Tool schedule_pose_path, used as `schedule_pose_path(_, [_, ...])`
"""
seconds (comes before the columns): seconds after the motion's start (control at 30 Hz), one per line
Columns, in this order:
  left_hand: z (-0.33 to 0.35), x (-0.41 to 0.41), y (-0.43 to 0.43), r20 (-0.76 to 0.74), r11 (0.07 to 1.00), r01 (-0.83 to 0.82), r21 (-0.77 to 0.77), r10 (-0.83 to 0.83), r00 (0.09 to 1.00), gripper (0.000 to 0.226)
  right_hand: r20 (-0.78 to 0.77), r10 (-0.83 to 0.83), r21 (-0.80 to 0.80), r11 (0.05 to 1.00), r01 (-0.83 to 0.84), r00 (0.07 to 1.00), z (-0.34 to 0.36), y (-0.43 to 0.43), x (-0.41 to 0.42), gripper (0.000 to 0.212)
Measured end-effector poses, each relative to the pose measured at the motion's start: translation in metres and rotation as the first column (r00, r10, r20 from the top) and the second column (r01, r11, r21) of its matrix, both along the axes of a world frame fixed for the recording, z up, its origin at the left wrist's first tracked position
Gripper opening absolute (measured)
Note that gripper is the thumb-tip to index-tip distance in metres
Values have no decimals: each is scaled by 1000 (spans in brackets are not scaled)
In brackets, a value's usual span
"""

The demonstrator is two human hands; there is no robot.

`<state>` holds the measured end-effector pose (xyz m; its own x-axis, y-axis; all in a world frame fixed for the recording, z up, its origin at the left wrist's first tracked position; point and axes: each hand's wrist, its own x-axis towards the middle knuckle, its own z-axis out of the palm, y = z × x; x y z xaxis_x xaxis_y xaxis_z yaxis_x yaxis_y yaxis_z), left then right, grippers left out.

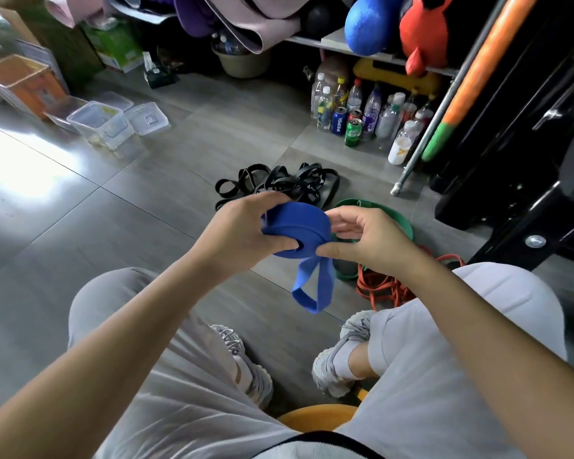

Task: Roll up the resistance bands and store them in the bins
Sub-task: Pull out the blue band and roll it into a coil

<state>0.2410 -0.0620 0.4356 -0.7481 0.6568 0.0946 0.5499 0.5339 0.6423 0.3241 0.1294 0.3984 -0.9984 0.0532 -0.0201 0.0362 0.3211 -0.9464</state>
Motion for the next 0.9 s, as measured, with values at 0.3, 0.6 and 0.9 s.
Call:
schedule_pose_path(0.3, [-13,-2,-1,429,887,-289,361,117,896,49,-94,-101,-121,989,90,990,4,-2,-4,43])
schedule_pose_path(0.6, [-19,0,-6,495,865,-307,398,78,865,45,-104,-122,-108,988,111,987,-3,-3,1,38])
schedule_pose_path(0.9, [-10,1,-1,483,964,-159,214,36,875,38,-13,-106,-228,968,101,994,-24,-4,2,37])
